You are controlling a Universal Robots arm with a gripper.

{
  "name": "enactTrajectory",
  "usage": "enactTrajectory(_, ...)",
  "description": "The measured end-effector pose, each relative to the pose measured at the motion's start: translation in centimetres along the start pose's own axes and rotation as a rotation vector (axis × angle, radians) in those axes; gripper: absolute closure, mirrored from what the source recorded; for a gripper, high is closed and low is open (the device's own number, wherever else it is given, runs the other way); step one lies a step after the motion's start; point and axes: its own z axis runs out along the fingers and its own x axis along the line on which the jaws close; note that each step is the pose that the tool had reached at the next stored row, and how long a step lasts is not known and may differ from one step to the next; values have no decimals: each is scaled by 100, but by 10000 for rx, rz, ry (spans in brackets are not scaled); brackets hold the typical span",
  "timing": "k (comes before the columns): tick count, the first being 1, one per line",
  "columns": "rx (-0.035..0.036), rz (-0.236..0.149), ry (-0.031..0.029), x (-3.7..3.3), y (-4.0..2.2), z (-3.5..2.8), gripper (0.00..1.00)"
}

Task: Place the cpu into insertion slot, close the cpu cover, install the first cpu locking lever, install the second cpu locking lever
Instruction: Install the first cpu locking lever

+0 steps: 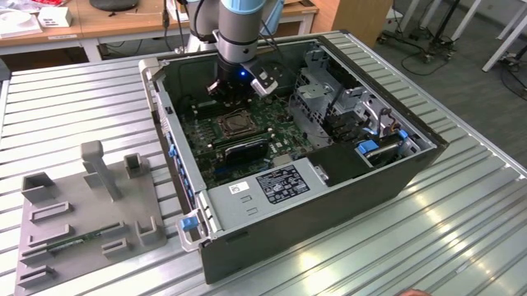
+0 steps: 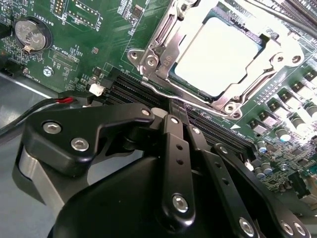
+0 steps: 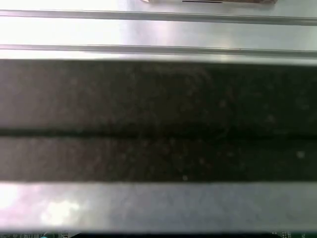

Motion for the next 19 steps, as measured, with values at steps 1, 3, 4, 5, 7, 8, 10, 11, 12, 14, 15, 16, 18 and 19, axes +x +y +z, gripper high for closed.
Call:
enactTrajectory(1, -3, 0, -2, 0, 0, 2, 89)
enactTrajectory(3, -6, 0, -4, 0, 1, 3, 89)
enactTrajectory(4, -7, 0, -4, -1, 1, 3, 89)
enactTrajectory(5, -7, 0, -4, -1, 1, 3, 89)
enactTrajectory(7, -7, 0, -4, -1, 1, 3, 89)
enactTrajectory(8, -11, 0, -8, -1, 2, -3, 89)
enactTrajectory(10, -33, -2, -19, -4, 10, -27, 89)
enactTrajectory(11, -18, -1, -10, -3, 13, -52, 89)
enactTrajectory(12, -11, 0, -5, -2, 15, -78, 89)
enactTrajectory(14, -13, 0, -7, -3, 22, -122, 89)
enactTrajectory(15, -11, 0, -7, -4, 26, -144, 89)
enactTrajectory(16, -10, 0, -6, -4, 29, -165, 89)
enactTrajectory(18, -10, -1, -7, -5, 35, -202, 89)
enactTrajectory(19, -9, -1, -6, -5, 37, -218, 89)
